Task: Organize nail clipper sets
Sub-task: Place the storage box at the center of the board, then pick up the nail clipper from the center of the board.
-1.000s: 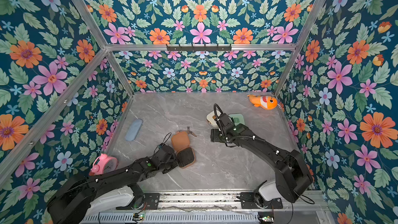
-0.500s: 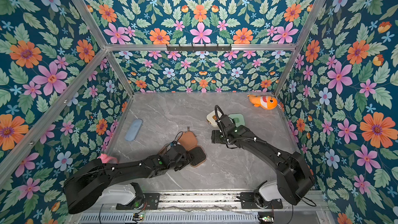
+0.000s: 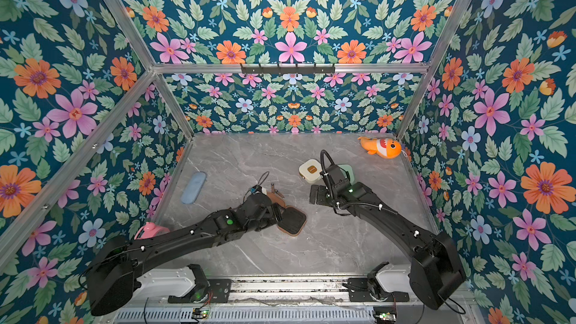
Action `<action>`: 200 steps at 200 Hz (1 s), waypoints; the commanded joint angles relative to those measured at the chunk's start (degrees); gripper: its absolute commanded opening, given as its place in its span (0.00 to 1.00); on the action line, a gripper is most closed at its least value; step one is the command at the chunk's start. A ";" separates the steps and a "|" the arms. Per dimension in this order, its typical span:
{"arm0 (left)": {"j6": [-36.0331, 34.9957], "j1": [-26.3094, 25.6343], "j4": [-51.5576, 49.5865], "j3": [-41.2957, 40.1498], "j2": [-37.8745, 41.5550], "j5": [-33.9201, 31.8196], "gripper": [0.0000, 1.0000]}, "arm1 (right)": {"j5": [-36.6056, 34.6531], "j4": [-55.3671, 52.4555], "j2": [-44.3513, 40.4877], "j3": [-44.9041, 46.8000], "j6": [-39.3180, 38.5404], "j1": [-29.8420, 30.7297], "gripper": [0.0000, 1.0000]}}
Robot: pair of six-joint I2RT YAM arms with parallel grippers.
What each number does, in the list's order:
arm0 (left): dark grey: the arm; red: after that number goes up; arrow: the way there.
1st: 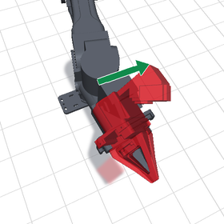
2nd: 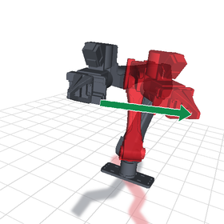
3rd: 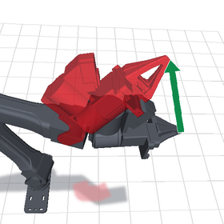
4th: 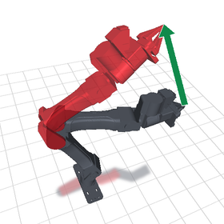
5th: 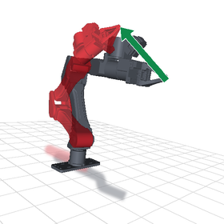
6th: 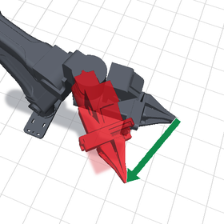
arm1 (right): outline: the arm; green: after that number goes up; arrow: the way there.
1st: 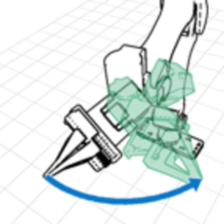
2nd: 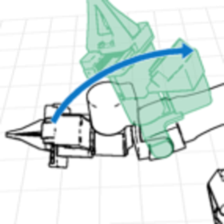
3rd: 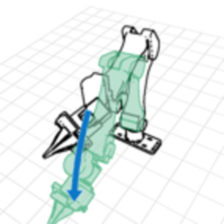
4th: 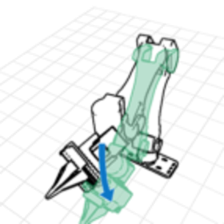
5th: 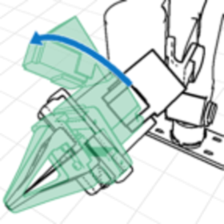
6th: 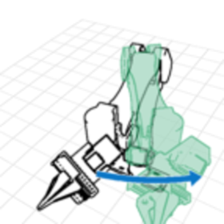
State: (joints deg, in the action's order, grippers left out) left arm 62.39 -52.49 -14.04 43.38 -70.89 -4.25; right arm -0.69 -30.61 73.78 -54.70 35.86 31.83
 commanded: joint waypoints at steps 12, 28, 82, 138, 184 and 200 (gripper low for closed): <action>-17.09 11.70 -14.81 1.09 2.98 -1.10 0.65 | 3.22 6.64 -5.80 4.79 1.20 -0.26 0.99; -24.83 18.67 -15.93 1.98 3.25 0.63 0.69 | 9.17 5.86 -6.88 4.44 -1.05 -0.30 0.98; -41.11 24.85 -16.15 6.12 -10.75 0.06 0.75 | 15.81 6.62 -7.59 5.83 -1.84 -0.28 0.77; -43.18 29.05 -12.98 7.33 -17.72 0.34 0.76 | 17.37 6.05 -7.44 6.45 -1.60 -0.33 0.73; -41.49 29.24 -12.26 4.45 -20.05 5.57 0.66 | 16.67 5.90 -6.65 5.80 -1.84 -0.35 0.69; -40.58 29.28 -12.80 3.66 -19.82 5.58 0.62 | 16.95 6.33 -5.82 5.50 -1.73 -0.33 0.67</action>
State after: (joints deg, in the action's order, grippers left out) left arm 20.56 -23.29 -26.24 47.86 -90.87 -0.45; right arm 16.08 -25.56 67.16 -48.71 34.28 31.48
